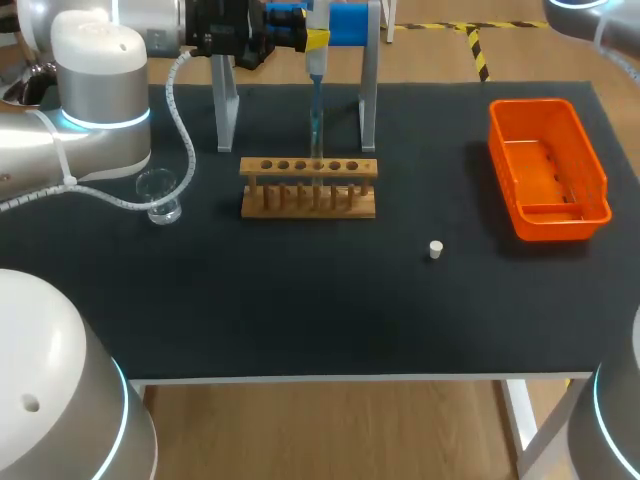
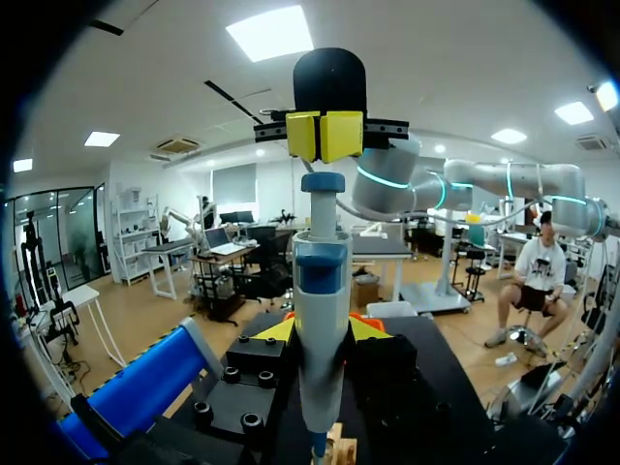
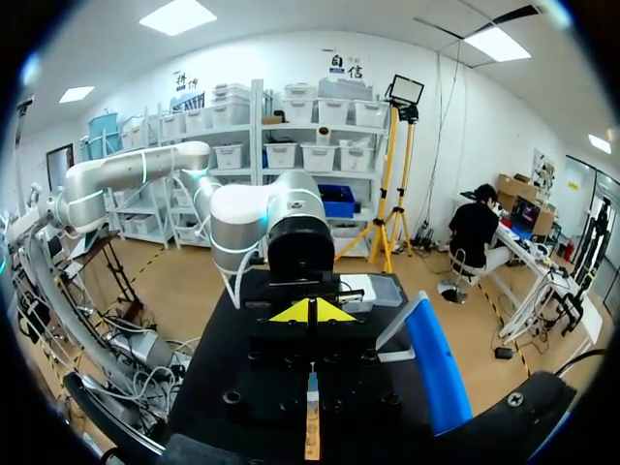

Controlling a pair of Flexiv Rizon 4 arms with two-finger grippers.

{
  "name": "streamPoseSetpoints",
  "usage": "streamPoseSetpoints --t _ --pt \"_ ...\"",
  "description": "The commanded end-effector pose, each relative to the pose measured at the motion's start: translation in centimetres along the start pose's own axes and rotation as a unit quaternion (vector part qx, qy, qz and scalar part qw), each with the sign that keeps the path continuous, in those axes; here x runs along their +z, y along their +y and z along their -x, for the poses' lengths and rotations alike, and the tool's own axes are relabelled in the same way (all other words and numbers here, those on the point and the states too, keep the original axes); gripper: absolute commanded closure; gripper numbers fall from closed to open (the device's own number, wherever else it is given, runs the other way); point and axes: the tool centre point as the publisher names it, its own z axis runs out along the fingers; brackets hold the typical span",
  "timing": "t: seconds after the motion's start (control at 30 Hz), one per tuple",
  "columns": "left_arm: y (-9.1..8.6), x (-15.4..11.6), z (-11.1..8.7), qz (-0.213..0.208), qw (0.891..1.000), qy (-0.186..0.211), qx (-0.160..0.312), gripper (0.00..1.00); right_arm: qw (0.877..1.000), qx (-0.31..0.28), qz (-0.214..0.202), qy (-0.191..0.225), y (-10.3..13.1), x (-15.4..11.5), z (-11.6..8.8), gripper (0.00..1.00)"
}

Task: Invert the test tube, pick up the pipette, mount the tip to pipette, aspirate from beaker and dispense into the tube, eject the tip, return the pipette, and cap with the stopper.

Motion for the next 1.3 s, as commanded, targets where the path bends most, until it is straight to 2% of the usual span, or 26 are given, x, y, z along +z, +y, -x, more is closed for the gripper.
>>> streamPoseSetpoints --t 0.03,1.3 --pt "0.0 0.0 0.1 0.0 1.0 0.001 0.0 1.0 1.0 0.0 -0.003 0.005 0.0 0.0 0.3 1.0" --pt "0.0 0.0 0.1 0.0 1.0 0.001 0.0 1.0 1.0 0.007 -0.02 0.016 -0.7 1.0 0.4 1.0"
